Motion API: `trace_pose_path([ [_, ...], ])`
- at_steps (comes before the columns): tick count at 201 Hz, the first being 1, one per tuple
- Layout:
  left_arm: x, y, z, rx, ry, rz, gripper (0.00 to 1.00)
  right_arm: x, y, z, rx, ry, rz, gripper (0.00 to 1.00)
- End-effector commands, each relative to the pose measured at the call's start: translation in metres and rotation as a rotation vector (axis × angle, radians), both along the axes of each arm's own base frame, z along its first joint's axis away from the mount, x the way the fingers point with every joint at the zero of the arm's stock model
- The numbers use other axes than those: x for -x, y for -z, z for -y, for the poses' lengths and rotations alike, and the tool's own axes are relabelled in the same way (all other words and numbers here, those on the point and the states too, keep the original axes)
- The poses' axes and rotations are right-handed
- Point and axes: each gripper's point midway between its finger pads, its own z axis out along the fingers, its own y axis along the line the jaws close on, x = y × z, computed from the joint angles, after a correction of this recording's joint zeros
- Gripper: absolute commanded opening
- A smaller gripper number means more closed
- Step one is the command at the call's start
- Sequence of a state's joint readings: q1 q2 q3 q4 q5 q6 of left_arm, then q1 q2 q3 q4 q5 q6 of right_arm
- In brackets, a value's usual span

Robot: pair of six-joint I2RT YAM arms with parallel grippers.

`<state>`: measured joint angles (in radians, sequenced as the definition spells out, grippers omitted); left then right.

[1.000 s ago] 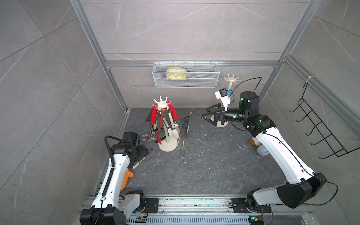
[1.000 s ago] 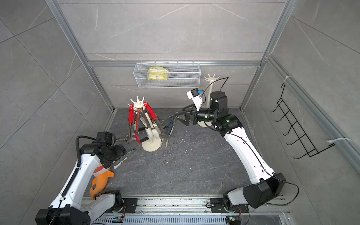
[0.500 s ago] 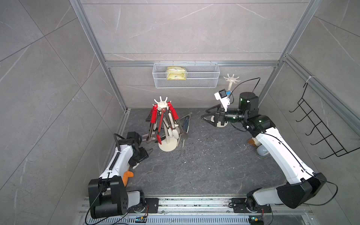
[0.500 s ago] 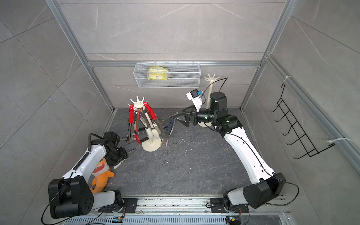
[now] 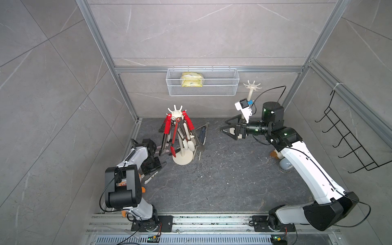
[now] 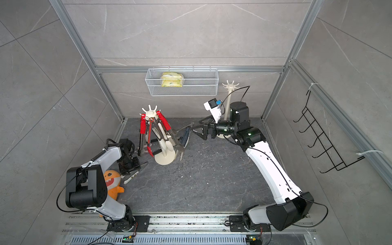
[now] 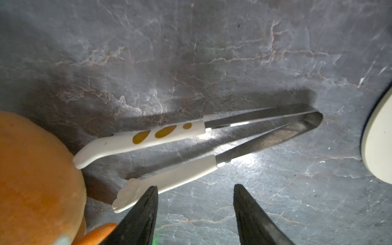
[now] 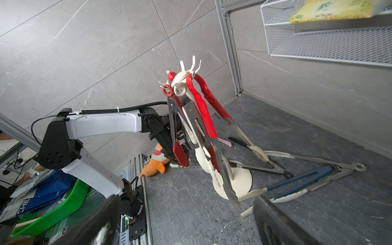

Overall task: Hang food tongs on kitchen utensil racks
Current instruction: Pick up the food tongs from the center of the board.

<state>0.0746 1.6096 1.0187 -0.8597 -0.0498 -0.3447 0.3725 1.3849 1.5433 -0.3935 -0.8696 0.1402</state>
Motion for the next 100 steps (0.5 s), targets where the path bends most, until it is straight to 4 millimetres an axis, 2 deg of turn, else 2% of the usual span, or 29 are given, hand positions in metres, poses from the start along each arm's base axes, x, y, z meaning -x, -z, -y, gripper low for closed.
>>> trace_pose_path([
  [1,-0.002,0.003,0.001,0.015,0.028,-0.016,0.57,0.012,-0.002,0.001,0.004,-0.024,0.019,1.0],
  [61,0.002,0.021,0.008,0.06,0.025,-0.053,0.51,0.007,-0.007,-0.003,-0.008,-0.034,0.02,1.0],
  [100,0.002,0.026,0.015,0.1,0.029,-0.066,0.43,0.003,-0.008,-0.005,-0.01,-0.033,0.017,1.0],
])
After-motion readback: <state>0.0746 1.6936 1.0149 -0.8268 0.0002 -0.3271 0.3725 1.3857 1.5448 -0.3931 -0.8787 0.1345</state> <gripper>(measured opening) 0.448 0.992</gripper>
